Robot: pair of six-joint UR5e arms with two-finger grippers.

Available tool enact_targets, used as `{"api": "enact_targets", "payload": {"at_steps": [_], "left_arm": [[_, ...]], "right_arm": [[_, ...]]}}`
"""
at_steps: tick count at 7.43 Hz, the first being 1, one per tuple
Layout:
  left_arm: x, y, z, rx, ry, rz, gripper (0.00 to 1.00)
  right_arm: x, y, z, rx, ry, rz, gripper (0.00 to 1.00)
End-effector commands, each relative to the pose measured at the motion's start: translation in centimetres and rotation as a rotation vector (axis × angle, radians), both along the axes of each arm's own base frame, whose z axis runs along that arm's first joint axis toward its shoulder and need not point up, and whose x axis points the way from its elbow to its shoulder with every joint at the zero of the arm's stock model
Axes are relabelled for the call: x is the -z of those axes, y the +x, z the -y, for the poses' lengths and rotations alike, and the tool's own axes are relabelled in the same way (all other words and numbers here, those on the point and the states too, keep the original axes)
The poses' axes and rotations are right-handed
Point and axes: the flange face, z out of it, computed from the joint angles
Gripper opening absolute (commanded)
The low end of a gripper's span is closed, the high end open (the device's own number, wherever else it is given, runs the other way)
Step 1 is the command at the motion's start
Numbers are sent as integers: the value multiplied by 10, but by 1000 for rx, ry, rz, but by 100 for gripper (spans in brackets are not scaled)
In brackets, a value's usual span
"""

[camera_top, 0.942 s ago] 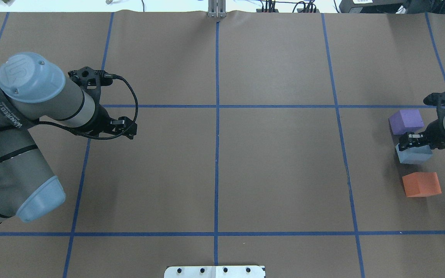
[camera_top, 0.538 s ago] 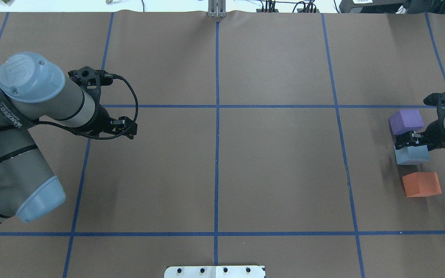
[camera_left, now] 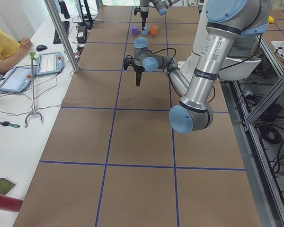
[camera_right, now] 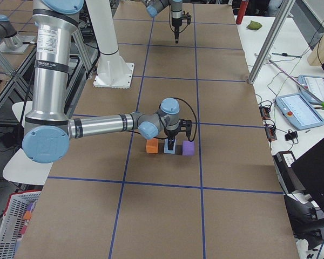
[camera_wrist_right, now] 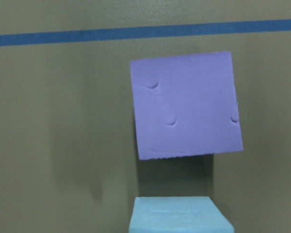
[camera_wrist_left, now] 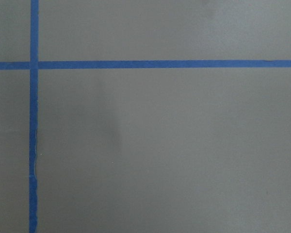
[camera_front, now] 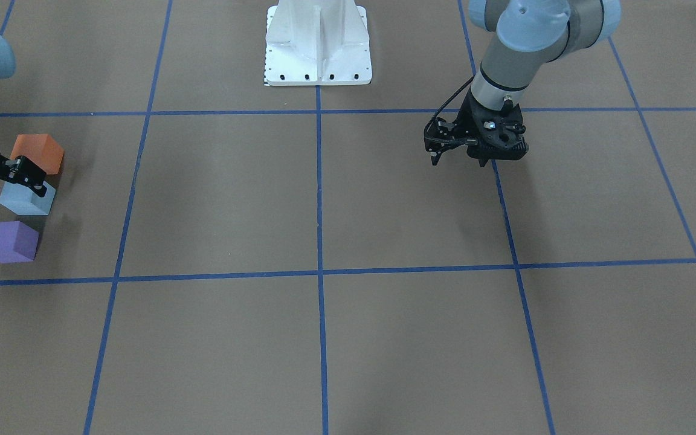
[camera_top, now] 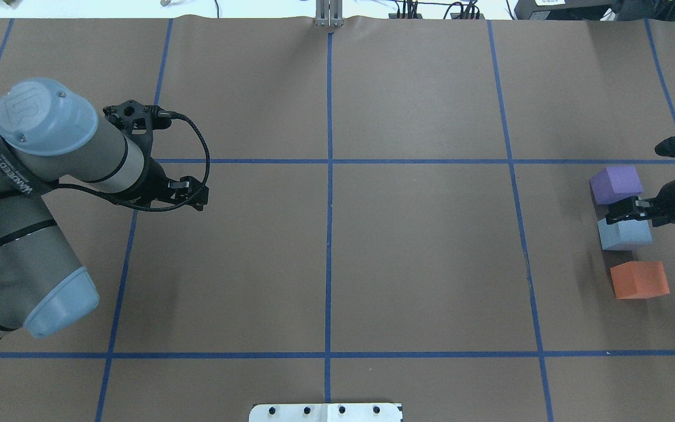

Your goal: Place blue block between orange and purple blocks

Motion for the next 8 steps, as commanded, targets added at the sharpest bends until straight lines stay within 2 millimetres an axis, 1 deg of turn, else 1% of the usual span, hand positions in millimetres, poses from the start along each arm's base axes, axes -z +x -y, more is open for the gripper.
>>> {"api": "enact_targets", "payload": {"at_steps": [1, 2, 3, 4, 5, 6, 7, 8], "left_arm": [[0, -13, -1, 1, 15, -1, 100], [-13, -36, -2, -6, 36, 14, 100], [-30, -62, -6, -29, 73, 37, 100], [-53, -96, 3, -66, 99, 53, 100], [-79, -130, 14, -109, 119, 68, 99], [-108, -181, 25, -122, 137, 81, 100], [-132, -232, 37, -148, 125, 24, 100], [-173, -284, 60, -175, 145, -4, 100]], "right_arm": [[22, 37, 5, -57, 35, 30, 100], [22, 59, 13, -72, 44, 34, 100], [15, 87, 20, -38, 71, 34, 100], [12, 119, 27, -28, 77, 15, 100], [8, 139, 29, -7, 85, 7, 100], [16, 158, 40, -14, 72, 19, 100], [21, 168, 46, 1, 72, 20, 100], [22, 167, 52, 24, 73, 10, 100]]}}
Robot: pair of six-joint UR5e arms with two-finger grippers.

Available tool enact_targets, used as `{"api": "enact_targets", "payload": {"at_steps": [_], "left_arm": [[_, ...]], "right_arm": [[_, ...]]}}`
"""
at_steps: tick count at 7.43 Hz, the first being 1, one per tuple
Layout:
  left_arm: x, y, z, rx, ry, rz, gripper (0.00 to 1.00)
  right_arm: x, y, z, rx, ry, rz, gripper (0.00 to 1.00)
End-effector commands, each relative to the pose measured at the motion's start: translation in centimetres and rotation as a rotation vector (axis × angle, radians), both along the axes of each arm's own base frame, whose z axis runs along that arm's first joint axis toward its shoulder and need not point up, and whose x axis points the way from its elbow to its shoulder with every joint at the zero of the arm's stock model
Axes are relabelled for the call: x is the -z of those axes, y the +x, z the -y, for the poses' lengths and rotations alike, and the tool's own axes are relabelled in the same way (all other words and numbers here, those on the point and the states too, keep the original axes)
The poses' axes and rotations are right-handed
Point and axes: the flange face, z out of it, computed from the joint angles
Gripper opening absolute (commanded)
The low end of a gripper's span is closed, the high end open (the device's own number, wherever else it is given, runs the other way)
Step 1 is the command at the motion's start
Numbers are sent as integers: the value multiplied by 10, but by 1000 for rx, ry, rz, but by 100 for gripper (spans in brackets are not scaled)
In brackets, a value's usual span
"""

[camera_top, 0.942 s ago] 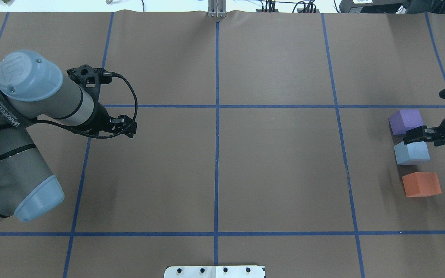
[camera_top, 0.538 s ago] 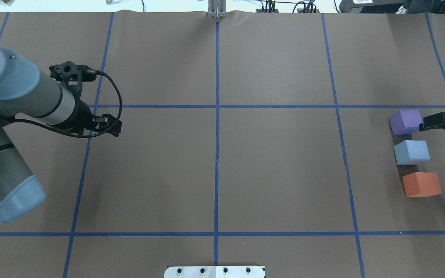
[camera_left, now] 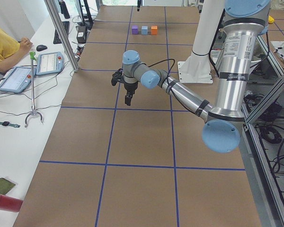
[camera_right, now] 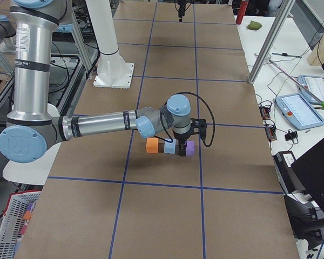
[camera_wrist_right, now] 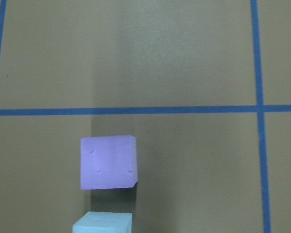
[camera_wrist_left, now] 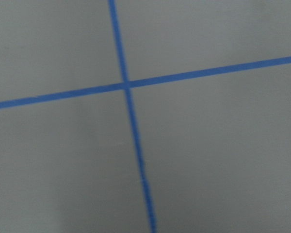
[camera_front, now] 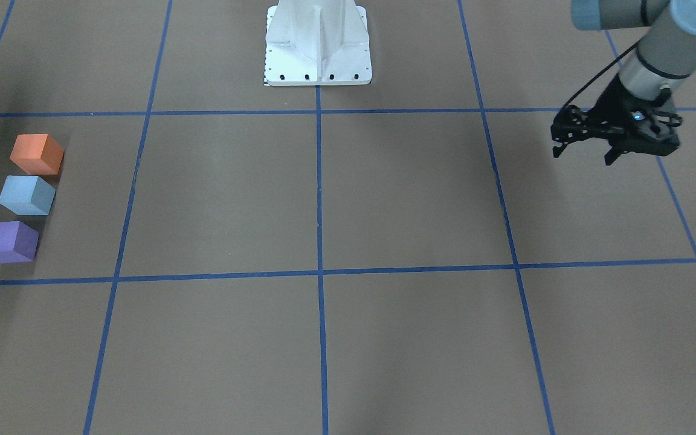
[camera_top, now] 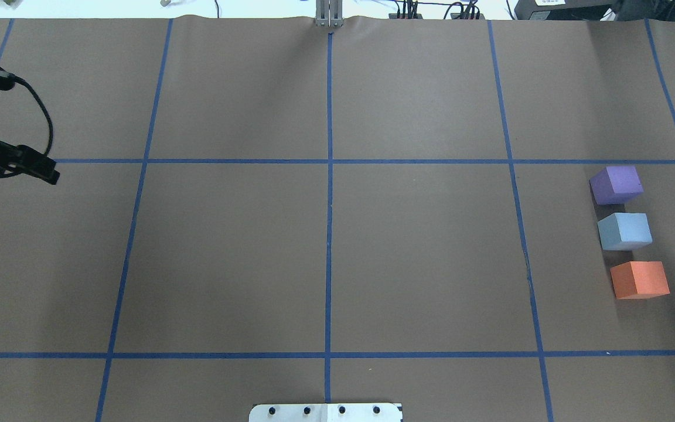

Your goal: Place blue block between orange and purple blocks

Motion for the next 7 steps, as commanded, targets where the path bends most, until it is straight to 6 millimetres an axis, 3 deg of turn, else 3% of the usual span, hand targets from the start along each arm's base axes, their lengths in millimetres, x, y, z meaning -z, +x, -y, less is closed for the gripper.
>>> {"api": "enact_targets", "payload": {"at_steps": [1, 3, 4, 7], "left_arm": [[-88, -115, 38, -54, 51, -40, 100], [-95, -122, 37, -51, 57, -37, 100], [-86, -122, 36, -41, 60, -49, 100], [-101, -123, 39, -46, 47, -31, 100]], "right_arm": [[11, 10, 11, 16, 13, -7, 100], [10, 10, 15, 14, 19, -18, 100], [12, 10, 14, 15, 24, -13, 100], [9, 10, 13, 16, 19, -14, 100]]}}
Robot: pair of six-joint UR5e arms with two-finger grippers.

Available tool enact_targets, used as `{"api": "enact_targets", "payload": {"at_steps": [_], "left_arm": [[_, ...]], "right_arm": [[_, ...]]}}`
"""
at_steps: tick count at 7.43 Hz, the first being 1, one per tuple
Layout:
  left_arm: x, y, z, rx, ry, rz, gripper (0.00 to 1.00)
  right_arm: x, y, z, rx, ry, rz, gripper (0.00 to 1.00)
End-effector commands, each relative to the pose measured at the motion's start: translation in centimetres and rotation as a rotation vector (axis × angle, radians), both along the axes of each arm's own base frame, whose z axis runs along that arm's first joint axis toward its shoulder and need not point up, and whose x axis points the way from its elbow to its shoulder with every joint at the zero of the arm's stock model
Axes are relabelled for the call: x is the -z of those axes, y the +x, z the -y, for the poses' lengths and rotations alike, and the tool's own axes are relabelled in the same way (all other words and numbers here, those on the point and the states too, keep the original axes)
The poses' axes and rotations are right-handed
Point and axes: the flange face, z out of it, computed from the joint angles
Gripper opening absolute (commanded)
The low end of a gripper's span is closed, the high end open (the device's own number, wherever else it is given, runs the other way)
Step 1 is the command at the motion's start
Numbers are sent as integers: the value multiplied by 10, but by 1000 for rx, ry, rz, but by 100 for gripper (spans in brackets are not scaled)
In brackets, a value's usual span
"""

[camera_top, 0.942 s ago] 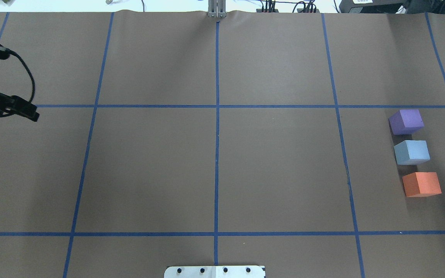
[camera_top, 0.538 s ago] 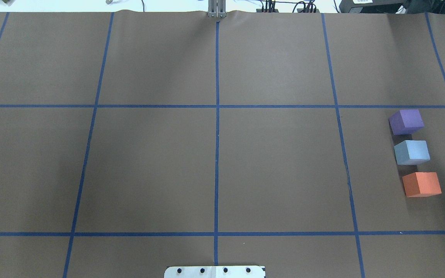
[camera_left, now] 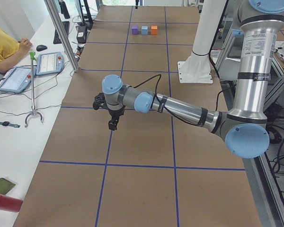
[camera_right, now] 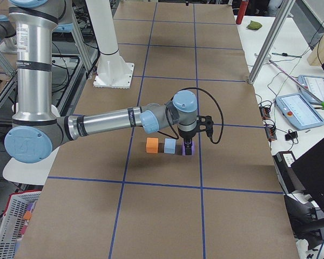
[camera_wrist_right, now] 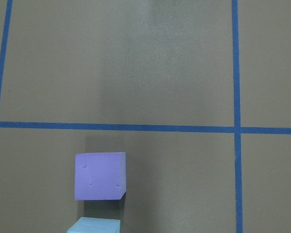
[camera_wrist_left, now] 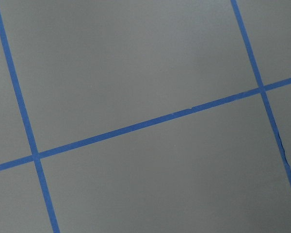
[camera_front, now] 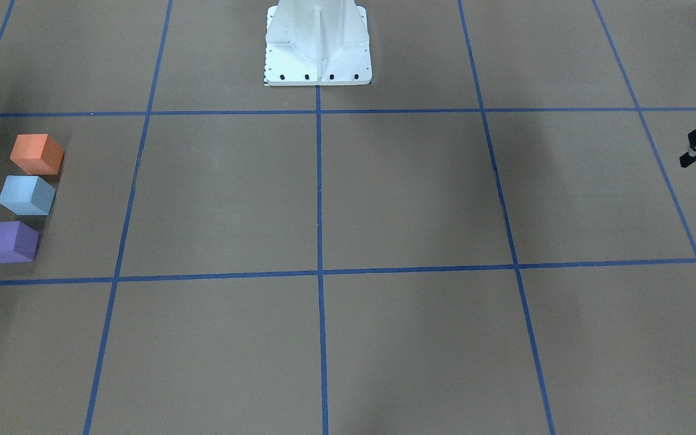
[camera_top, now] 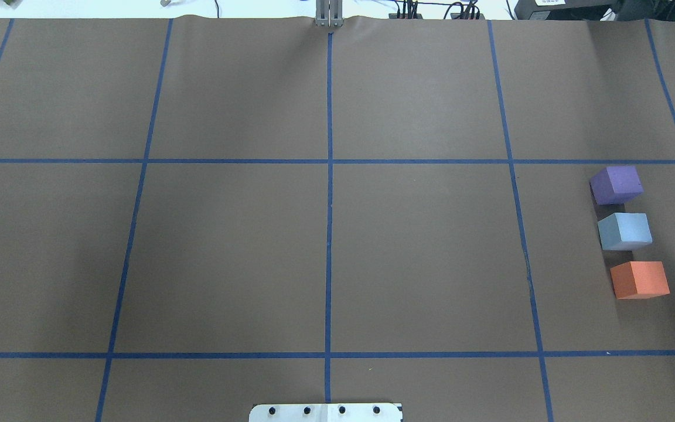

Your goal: Place blue block between orange and purple blocks

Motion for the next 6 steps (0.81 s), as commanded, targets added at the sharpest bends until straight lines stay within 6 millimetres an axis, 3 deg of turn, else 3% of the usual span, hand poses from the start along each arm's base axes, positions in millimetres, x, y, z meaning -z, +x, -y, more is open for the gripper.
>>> {"api": "enact_targets", "payload": {"at_steps": [1, 2, 3, 4, 6], "left_arm": [[-13, -4, 4, -5, -4, 14, 100], [-31, -20, 7, -15, 22, 48, 100], [-55, -49, 10, -27, 55, 78, 100], [-78, -70, 12, -34, 58, 86, 100], [-83, -80, 12, -3, 41, 85, 100]], "right_arm": [[-8, 1, -3, 20, 1, -1, 100], [-16, 13, -6, 36, 13, -9, 100], [-19, 27, -6, 36, 1, -20, 100], [-20, 30, -6, 47, 10, -25, 100], [-19, 29, -6, 50, 18, -9, 100]]}}
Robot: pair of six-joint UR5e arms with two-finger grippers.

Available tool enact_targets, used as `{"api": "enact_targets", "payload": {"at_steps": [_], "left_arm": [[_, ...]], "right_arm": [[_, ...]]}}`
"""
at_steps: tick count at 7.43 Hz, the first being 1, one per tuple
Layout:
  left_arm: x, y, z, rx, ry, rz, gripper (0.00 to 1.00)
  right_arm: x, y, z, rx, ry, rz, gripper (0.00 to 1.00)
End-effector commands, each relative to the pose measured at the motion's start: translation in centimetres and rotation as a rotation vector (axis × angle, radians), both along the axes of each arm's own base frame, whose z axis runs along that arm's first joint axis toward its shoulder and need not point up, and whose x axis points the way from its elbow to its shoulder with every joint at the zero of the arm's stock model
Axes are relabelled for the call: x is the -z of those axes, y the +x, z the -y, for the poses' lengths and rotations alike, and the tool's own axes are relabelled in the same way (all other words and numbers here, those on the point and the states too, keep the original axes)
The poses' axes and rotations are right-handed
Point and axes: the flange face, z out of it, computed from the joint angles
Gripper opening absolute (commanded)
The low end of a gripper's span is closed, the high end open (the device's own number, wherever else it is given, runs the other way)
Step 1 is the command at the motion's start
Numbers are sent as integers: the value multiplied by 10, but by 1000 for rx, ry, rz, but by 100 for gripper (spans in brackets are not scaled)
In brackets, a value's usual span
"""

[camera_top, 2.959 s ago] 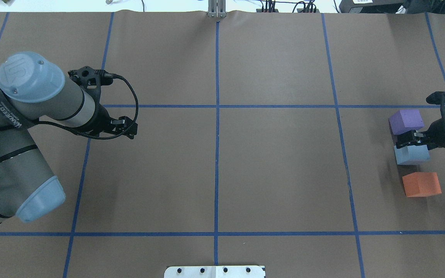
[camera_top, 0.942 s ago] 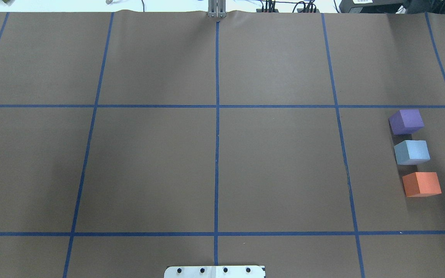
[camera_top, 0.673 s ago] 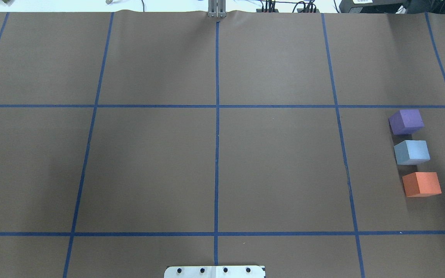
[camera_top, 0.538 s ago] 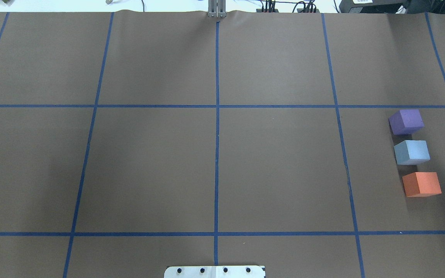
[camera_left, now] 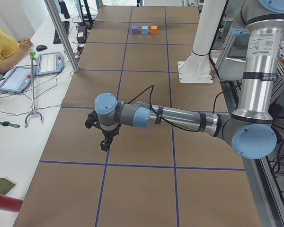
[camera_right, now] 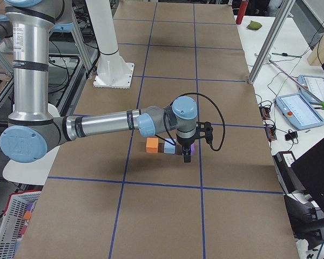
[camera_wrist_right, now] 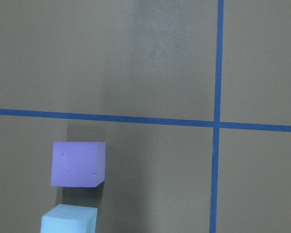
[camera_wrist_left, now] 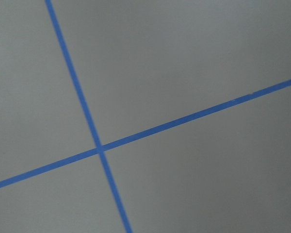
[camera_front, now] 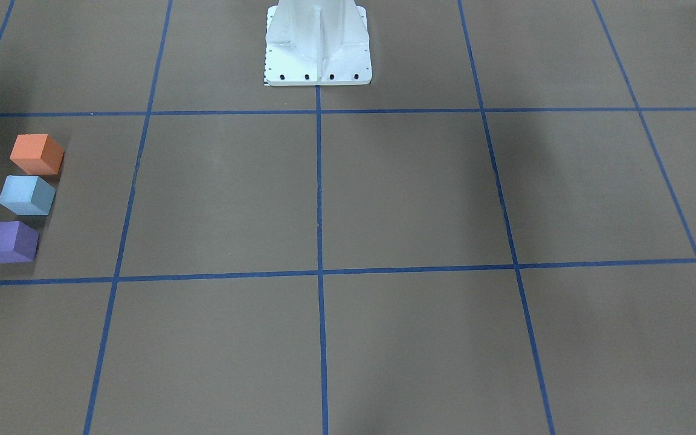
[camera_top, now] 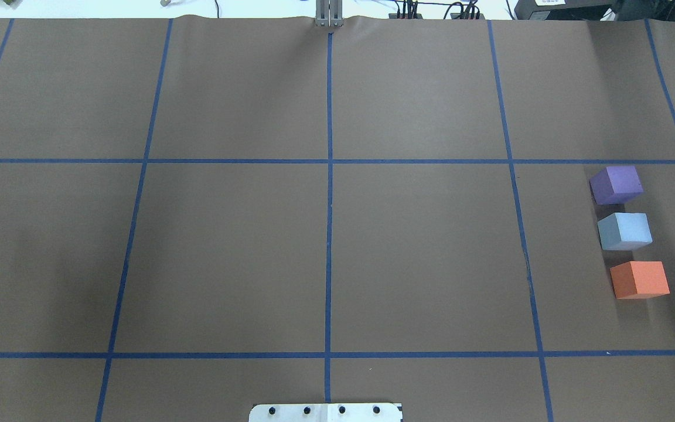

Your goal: Place blue block between orange and purple blocks

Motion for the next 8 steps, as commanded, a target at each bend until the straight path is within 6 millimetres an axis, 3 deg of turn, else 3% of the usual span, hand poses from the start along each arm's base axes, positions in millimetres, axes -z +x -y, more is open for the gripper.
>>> {"api": "enact_targets", "payload": {"at_steps": [1, 3, 4, 8], "left_arm": [[-26, -11, -4, 24, -51, 3, 100], [-23, -29, -6, 61, -51, 3, 100], [-27, -28, -5, 61, -60, 4, 100], [-22, -27, -5, 135, -127, -5, 100]], "right_arm": [[9, -2, -5, 14, 9, 42, 100], [10, -4, -9, 16, 1, 65, 100], [5, -7, 1, 18, 0, 43, 100], [1, -9, 3, 28, 15, 7, 100]]}}
